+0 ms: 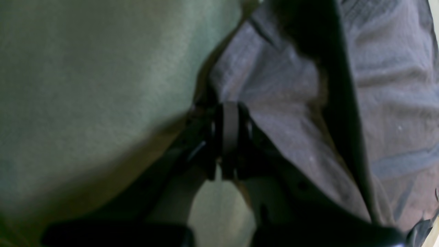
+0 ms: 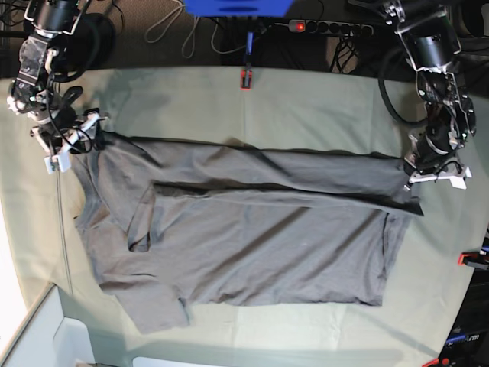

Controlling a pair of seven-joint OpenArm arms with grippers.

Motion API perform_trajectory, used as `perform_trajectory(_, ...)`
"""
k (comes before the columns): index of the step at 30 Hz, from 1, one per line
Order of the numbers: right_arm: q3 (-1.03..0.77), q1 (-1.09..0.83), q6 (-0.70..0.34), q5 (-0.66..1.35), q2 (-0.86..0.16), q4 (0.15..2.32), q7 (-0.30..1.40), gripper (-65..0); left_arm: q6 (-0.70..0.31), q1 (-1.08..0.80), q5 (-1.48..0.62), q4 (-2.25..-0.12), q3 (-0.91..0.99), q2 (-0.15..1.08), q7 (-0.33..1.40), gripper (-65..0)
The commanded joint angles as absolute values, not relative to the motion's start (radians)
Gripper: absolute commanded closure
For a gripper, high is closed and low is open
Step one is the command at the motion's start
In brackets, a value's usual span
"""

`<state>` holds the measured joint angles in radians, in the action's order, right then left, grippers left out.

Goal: Layout the t-shirt on the table in an organized manner, then fold the t-shirt properly
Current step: 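Regrasp the folded edge with both grippers and pull it taut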

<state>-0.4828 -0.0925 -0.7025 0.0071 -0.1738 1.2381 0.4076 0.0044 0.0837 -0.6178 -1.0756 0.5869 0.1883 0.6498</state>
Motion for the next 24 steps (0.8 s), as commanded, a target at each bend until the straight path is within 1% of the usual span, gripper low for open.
perform_trajectory(1, -0.486, -0.088, -0.698, 0.016, -0.185, 1.25, 0.403, -26.0, 0.001, 0.099, -0.628, -1.095, 0.588, 0.205, 0.639, -0.2)
perform_trajectory(3, -0.486, -0.09, -0.698, 0.016, -0.185, 1.25, 0.403, -17.3, 0.001, 0.099, -0.63, -1.096, 0.588, 0.205, 0.645, -0.2)
perform_trajectory(6, -0.49, -0.091, -0.698, 0.016, -0.186, 1.251, 0.403, -0.6, 0.001, 0.093, -0.63, -1.127, 0.588, 0.205, 0.648, -0.2)
perform_trajectory(11, -0.492, -0.108, -0.698, 0.016, -0.22, 1.279, 0.403, 0.0, 0.001, 0.056, -0.631, -1.23, 0.588, 0.219, 0.651, -0.2)
perform_trajectory(18, -0.493, -0.183, -0.698, 0.016, -0.217, 1.434, 0.412, 0.0, 0.001, 0.044, -0.631, -1.297, 0.596, 0.231, 0.788, -0.2)
perform_trajectory(24, -0.493, -0.272, -0.698, 0.018, -0.219, 1.531, 0.406, 0.0, 0.01, -0.051, -0.63, -1.412, 0.596, 0.231, 0.832, -0.2)
